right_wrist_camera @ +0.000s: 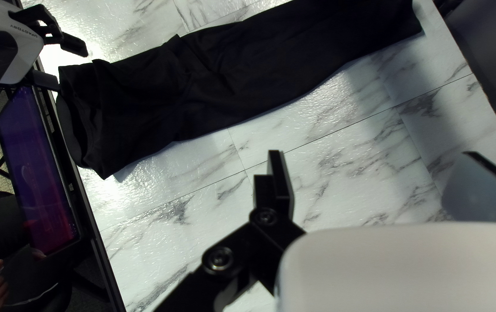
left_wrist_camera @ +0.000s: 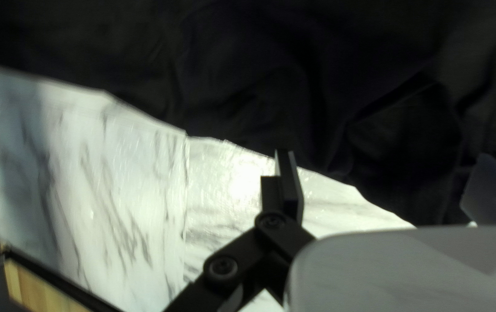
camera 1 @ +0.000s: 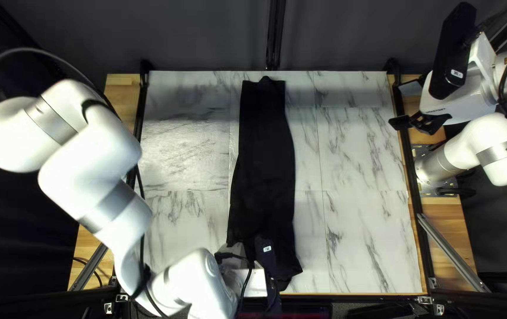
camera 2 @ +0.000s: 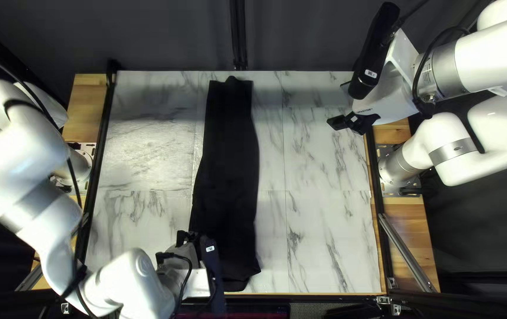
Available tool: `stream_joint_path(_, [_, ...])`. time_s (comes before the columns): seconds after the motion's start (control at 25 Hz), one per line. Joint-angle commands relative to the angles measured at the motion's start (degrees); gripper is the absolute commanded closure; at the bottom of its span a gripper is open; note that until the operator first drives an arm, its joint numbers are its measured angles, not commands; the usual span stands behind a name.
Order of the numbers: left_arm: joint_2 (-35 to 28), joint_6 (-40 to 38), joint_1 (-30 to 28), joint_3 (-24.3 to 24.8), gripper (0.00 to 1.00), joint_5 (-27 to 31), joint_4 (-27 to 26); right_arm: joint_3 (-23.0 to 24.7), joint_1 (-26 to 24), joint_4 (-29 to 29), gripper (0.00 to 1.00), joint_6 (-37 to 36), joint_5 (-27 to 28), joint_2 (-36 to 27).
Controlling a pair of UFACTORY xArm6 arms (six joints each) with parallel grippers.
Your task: Fold t-shirt
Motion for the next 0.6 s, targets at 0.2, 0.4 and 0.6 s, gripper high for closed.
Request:
stream_joint_path(0.2, [-2.5,-3.3,1.2,4.9,0.0,-4.4,-0.2,0.0,0.0,0.0,0.0,0.0,0.0,0.0])
stream_joint_path(0.4, [-1.3,-3.3,1.0,2.7,0.0,-3.9,-1.5,0.0,0.0,0.0,0.0,0.0,0.0,0.0])
stream_joint_path(0.6, [0.0,-5.1,1.0,2.8,0.0,-5.0,-2.0,0.0,0.0,0.0,0.0,0.0,0.0,0.0])
